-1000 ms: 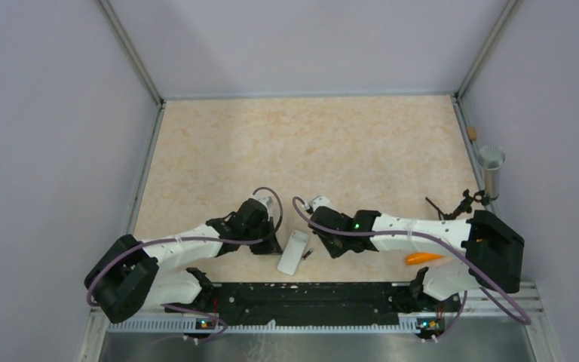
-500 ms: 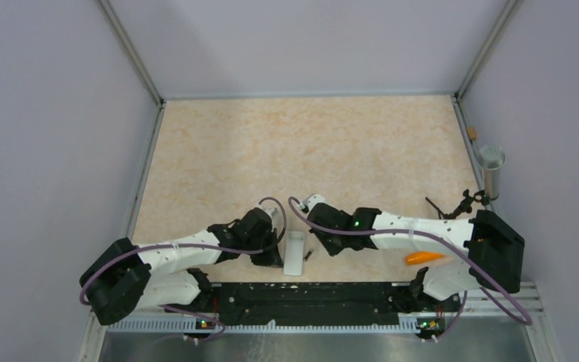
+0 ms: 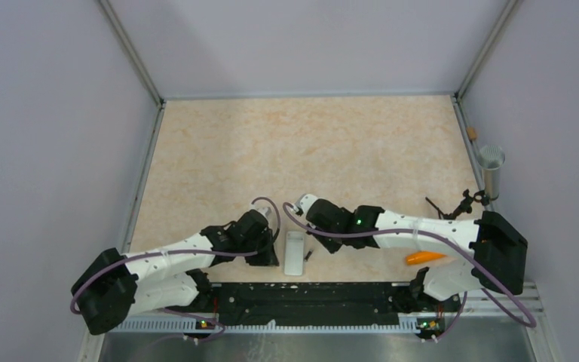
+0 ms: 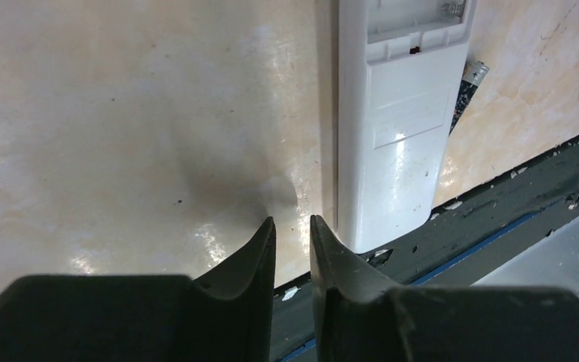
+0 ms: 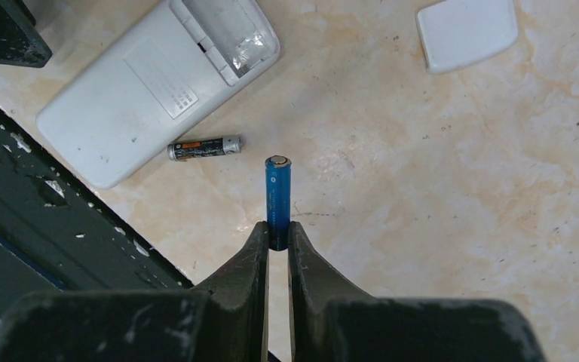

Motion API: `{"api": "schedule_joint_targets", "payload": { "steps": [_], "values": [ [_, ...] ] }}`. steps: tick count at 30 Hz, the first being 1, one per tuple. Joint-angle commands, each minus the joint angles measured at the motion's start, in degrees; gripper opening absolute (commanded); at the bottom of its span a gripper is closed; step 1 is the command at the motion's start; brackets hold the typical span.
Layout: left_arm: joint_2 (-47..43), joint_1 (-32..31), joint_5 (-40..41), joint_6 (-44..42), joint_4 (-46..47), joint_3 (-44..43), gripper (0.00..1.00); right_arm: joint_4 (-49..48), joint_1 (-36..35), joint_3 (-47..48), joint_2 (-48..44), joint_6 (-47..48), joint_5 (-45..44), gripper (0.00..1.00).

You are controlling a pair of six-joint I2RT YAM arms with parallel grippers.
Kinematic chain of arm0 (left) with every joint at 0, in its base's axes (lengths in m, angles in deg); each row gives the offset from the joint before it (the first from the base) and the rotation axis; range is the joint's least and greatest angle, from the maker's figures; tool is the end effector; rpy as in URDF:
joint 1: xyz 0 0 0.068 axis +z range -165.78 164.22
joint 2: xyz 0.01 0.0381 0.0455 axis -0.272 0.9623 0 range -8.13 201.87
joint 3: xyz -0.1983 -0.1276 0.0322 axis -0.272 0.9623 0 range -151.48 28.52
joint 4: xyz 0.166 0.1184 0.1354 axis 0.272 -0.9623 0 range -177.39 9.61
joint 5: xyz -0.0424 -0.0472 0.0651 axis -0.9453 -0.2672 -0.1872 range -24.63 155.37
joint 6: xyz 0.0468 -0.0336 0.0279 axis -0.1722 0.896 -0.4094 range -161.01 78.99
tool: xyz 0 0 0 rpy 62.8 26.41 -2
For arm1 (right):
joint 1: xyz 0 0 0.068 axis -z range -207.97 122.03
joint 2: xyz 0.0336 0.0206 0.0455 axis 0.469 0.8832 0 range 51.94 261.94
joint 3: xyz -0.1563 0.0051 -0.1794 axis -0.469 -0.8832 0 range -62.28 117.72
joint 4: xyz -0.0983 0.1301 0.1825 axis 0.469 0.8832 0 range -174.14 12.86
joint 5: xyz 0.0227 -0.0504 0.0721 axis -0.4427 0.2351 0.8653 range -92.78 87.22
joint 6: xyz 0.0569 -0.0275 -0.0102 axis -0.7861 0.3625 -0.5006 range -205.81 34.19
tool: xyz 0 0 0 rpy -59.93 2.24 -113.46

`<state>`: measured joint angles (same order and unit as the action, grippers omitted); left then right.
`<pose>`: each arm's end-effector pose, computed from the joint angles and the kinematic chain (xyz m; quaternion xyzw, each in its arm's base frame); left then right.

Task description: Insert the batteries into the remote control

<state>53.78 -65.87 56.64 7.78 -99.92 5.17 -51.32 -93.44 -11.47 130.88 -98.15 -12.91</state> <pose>0.1179 -0.1527 0.1155 0.0317 0.9584 -0.2559 0.1227 0.1176 0.2370 0.1756 -0.4114 0.8724 0.0904 0.2481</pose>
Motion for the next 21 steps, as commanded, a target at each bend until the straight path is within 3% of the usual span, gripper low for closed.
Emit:
{"api": "schedule_joint_targets", "payload": {
  "steps": [1,4,11,21],
  "values": [
    [-3.31,-0.19,3.43,0.36,-1.96,-0.88,0.26,-3.09,0.33,2.35,-3.27,7.74,0.60,0.00],
    [-6.07,0.02,5.25,0.37,-2.69,-1.36,0.36,-2.66,0.37,2.70,-3.76,11.15,0.37,0.00],
    [-12.11,2.41,6.44,-1.60,-2.62,-1.93,0.46,-2.28,2.01,3.65,-3.22,19.32,2.55,0.00],
    [-17.55,10.31,-9.88,-4.68,7.17,-0.26,0.63,-2.87,2.19,6.51,-0.03,25.79,11.82,0.00]
  ]
}}
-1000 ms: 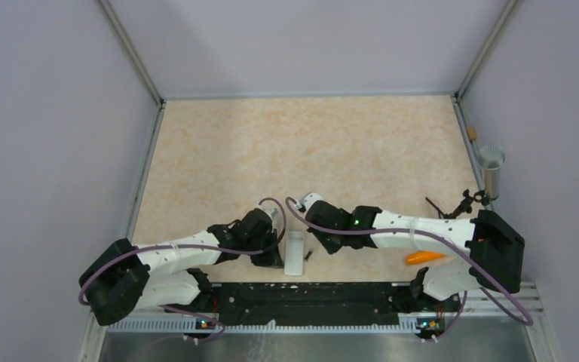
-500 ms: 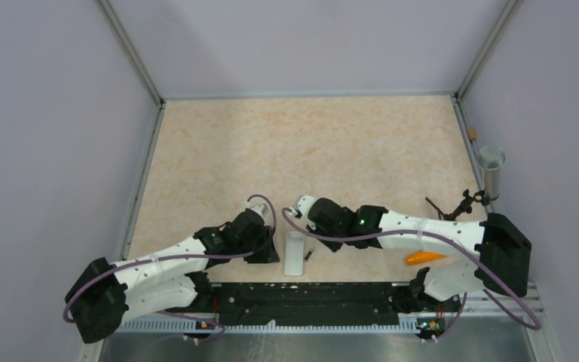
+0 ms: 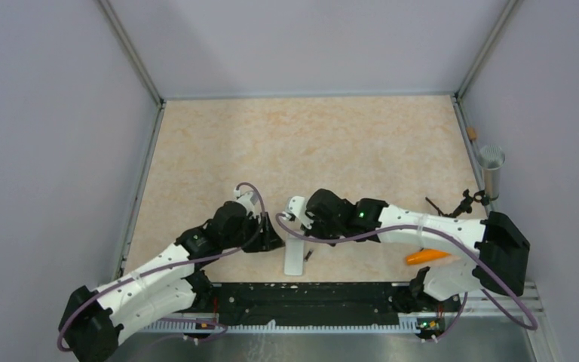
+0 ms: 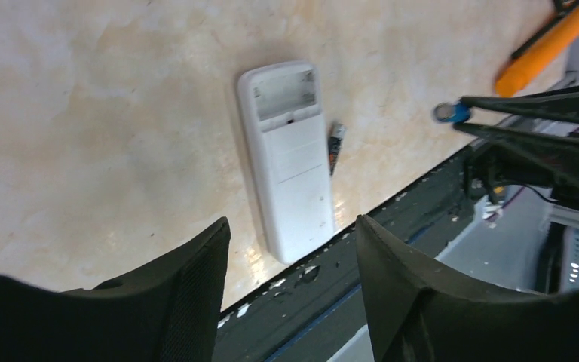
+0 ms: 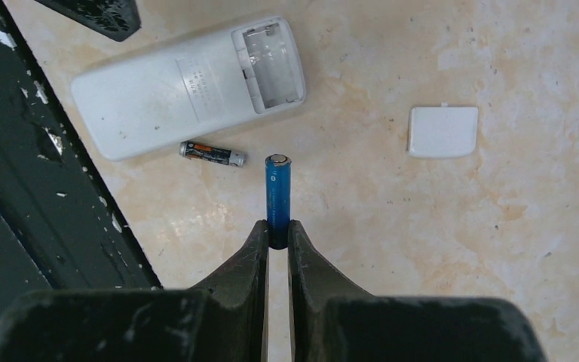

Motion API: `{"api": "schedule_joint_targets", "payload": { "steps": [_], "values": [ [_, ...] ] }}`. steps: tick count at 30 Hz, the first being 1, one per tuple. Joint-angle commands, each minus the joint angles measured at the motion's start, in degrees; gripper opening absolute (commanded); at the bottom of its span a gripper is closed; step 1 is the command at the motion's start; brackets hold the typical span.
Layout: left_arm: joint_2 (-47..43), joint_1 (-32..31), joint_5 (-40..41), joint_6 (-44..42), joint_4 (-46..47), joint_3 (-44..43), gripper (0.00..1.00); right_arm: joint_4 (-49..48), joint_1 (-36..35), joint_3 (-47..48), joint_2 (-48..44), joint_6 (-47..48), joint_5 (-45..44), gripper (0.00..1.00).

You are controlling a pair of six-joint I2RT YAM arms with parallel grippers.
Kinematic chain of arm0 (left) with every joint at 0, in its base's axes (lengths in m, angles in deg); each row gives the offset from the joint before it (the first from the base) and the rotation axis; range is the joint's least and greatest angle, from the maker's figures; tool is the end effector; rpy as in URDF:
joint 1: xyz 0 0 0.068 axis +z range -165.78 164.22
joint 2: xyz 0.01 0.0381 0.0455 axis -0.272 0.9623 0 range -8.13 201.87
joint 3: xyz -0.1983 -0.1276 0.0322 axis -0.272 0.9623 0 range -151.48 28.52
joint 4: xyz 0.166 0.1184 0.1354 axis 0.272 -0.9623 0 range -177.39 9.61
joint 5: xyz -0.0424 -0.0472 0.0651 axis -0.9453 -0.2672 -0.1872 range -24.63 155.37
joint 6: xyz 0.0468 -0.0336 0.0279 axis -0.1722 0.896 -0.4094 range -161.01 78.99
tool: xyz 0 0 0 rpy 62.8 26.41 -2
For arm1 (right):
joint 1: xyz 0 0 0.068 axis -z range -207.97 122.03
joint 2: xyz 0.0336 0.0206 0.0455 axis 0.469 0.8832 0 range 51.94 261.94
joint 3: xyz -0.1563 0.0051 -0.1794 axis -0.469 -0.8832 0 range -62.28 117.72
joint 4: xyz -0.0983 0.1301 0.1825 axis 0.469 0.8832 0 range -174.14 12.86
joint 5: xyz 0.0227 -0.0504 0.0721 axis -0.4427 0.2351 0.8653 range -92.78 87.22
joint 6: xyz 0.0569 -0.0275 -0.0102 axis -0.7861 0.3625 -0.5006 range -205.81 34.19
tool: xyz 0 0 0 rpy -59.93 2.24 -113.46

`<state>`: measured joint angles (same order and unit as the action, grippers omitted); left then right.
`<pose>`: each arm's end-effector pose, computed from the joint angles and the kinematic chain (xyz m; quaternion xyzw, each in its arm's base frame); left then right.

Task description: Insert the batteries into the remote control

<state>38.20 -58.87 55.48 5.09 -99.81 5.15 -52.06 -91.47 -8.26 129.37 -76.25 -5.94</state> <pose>0.1300 -0.1332 0.1622 0.0108 0.9120 -0.3386 0.2311 0.1240 0.2428 0.1989 -0.5616 0.7720 0.1110 0.2762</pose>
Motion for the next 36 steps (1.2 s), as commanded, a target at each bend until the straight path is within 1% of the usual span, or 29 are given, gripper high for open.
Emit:
{"api": "schedule_joint_targets", "payload": {
  "steps": [1,3,6,9,15,24,32,36],
  "values": [
    [-2.43,4.69,-11.30,-1.99,8.94,0.26,0.66,-2.07,0.26,3.65,1.84,4.46,5.70,0.00],
    [-3.28,7.13,-17.12,-1.64,12.51,1.91,0.68,-2.67,0.25,4.10,2.13,5.20,7.63,0.00],
    [-3.08,9.52,-22.43,-0.53,16.46,3.11,0.70,-4.05,0.27,4.20,2.07,5.94,10.61,0.00],
    [-1.43,9.92,-26.21,0.03,20.29,3.68,0.72,-4.89,0.25,4.32,1.93,6.73,12.45,0.00],
    [2.41,9.89,-31.12,0.01,23.82,2.99,0.72,-7.06,0.27,4.30,0.95,7.60,14.07,0.00],
    [4.94,9.95,-32.20,0.69,25.72,3.71,0.69,-9.21,0.25,3.26,-1.51,8.43,16.43,0.00],
    [6.94,9.89,-32.38,1.52,27.38,4.65,0.59,-10.86,0.25,1.55,-6.22,9.47,18.91,0.00],
    [7.39,9.94,-32.49,2.06,28.27,4.74,0.58,-12.55,0.23,-0.26,-8.82,9.85,20.18,0.00]
  ]
}}
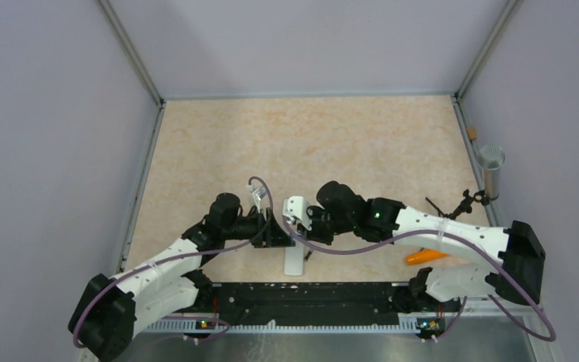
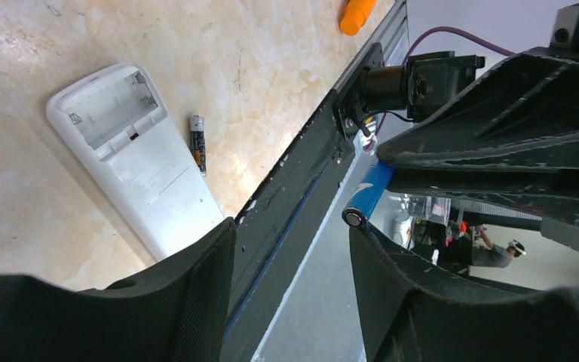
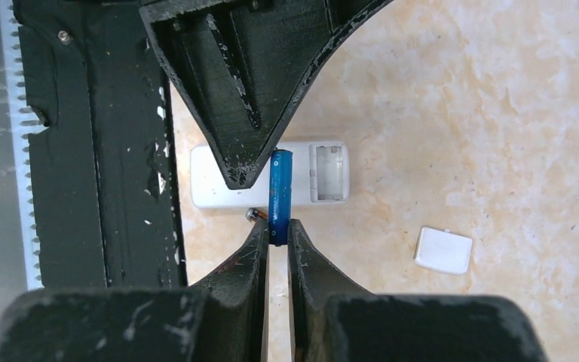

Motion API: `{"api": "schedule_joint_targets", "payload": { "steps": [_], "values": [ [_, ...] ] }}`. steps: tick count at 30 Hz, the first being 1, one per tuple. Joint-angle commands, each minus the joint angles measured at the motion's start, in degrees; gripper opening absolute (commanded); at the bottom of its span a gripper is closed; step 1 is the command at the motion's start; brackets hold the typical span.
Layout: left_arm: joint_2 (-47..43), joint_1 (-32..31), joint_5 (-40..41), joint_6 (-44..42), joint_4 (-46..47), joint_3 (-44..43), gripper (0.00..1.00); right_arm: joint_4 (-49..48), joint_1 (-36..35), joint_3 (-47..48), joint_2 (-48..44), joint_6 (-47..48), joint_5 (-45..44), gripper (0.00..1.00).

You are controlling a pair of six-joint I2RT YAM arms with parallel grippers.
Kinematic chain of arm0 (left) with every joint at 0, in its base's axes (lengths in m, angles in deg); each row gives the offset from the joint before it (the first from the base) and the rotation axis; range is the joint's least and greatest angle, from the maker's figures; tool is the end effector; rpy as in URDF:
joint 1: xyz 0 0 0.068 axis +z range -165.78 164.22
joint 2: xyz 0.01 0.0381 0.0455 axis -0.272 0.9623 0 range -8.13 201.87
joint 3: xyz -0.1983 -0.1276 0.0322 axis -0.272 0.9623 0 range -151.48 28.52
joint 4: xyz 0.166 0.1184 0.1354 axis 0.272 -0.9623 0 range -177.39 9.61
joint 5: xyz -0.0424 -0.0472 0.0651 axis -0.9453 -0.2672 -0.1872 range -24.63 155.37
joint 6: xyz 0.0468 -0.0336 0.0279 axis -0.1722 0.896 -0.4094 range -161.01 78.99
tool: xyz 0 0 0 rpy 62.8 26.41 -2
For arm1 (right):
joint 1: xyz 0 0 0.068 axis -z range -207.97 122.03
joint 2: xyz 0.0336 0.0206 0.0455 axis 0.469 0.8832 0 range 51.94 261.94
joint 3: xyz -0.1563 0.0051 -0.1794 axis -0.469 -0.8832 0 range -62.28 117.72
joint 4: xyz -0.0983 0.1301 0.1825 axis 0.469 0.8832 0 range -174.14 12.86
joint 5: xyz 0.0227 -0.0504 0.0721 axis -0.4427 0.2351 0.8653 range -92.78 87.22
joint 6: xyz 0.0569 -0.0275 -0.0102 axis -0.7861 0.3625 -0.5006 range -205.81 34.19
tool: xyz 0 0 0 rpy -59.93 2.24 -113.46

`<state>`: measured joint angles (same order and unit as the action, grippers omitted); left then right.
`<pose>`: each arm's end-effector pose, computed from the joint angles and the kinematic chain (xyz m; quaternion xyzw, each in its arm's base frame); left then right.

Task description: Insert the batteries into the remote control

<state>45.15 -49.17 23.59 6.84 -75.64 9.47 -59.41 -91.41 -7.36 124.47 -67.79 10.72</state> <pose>0.1504 -0.1387 0.1634 0.0766 0.8231 -0.5403 0.1569 0.1132 0.2525 0.2370 -0.6287 0.6574 0.2541 0.3286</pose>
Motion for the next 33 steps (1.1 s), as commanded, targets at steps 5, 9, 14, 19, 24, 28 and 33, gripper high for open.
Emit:
{"api": "schedule_joint_targets", "payload": {
  "steps": [5,9,14,19,24,28,33],
  "values": [
    [-0.20,0.25,-0.43,0.85,4.37,0.24,0.60,-5.51,0.16,-2.26,-4.94,1.54,2.48,0.00],
    [-2.56,0.34,2.47,-0.14,1.82,-0.38,0.63,-4.57,0.16,-2.01,-3.86,1.45,-1.07,0.00],
    [-5.63,2.01,7.29,-1.64,-4.29,-0.67,0.62,-3.77,0.18,-1.86,-1.75,2.68,-4.54,0.00],
    [-8.13,2.78,12.24,-4.73,-14.08,-2.04,0.57,-3.13,1.35,-1.27,1.35,3.28,-6.06,0.00],
    [-7.71,2.81,15.48,-4.70,-17.22,-1.41,0.53,-3.04,2.08,-0.16,4.96,4.23,-6.36,0.00],
    [-5.60,2.82,16.74,-4.54,-17.80,-0.74,0.47,-3.12,3.04,0.81,7.98,4.81,-6.43,0.00],
    [-3.47,2.80,16.93,-5.36,-19.30,-1.65,0.46,-2.89,3.70,2.34,12.18,5.68,-7.07,0.00]
  ]
}}
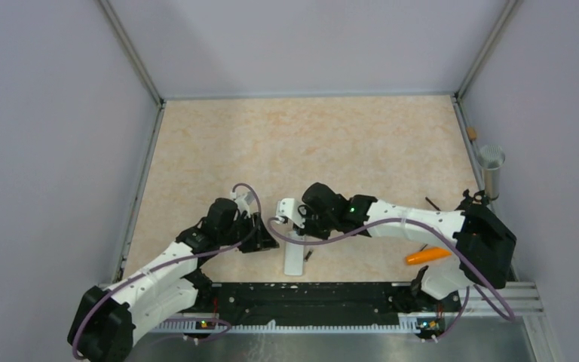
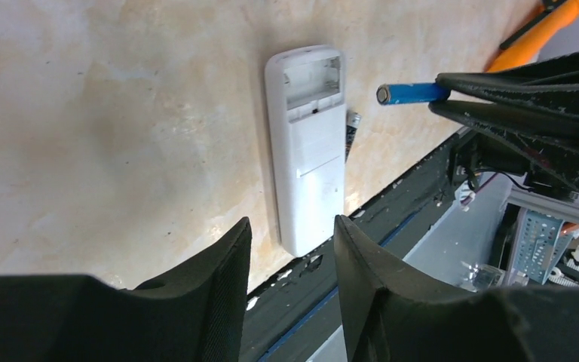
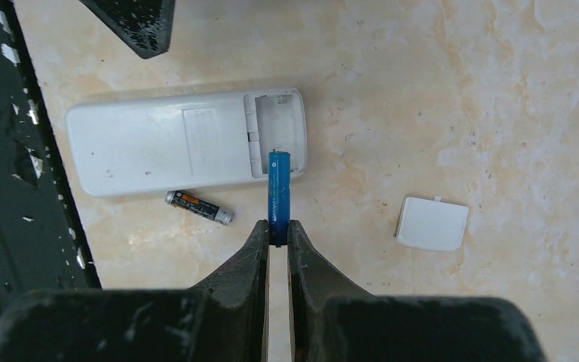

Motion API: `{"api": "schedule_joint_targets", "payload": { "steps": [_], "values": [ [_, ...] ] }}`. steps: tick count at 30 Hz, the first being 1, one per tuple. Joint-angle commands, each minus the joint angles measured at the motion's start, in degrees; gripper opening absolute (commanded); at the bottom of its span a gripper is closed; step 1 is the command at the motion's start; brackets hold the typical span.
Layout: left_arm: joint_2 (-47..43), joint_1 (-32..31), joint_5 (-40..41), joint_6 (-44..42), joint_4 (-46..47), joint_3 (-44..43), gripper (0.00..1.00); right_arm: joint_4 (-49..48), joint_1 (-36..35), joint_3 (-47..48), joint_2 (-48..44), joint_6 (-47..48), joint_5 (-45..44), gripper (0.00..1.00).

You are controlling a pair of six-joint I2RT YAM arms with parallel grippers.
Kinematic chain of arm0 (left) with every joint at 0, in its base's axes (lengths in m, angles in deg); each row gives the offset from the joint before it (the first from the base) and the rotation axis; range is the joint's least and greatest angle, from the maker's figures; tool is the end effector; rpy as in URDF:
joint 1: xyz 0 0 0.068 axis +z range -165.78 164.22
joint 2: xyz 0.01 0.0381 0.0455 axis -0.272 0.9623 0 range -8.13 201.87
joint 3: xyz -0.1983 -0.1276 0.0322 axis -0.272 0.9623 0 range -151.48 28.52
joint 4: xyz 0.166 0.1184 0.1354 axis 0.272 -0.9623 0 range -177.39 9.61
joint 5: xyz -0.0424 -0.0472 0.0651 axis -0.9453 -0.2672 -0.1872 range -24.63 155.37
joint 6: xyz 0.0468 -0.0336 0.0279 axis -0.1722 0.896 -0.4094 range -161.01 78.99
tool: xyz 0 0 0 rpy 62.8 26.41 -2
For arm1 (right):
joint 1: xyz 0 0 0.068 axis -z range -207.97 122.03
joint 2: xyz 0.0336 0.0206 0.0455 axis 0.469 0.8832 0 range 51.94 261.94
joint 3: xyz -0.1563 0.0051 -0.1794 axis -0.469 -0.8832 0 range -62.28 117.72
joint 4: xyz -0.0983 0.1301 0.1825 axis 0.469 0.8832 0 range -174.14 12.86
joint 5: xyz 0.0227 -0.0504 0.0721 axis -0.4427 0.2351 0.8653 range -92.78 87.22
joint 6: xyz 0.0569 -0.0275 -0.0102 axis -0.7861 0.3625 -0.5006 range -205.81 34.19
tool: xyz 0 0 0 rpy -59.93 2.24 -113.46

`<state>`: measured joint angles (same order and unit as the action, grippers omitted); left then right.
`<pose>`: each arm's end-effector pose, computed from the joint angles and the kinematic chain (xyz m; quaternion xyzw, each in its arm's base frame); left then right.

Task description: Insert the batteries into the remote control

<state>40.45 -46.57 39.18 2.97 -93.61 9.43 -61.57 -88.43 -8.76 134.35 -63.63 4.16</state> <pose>0.1465 -0.1128 0.1444 -0.0123 0.8967 -0.4021 0.1844 0.1399 0.2592 0.1858 -0.6371 0.6945 0.1620 0.2925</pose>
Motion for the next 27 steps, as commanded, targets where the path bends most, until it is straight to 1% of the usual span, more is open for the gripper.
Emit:
{"api": "schedule_joint_targets", "payload": {
  "steps": [1,8,27],
  "values": [
    [1.45,0.20,1.67,-1.70,-1.64,-1.79,0.45,-0.81,0.78,3.97,3.01,1.70,-0.40,0.00],
    [3.33,0.20,2.49,-1.95,-1.31,-1.32,0.42,-1.70,1.41,5.55,6.71,1.90,0.96,0.00],
    [3.28,0.25,2.61,-2.42,-0.84,-0.73,0.44,-3.96,2.15,7.69,13.06,1.21,2.98,0.00]
  ]
}}
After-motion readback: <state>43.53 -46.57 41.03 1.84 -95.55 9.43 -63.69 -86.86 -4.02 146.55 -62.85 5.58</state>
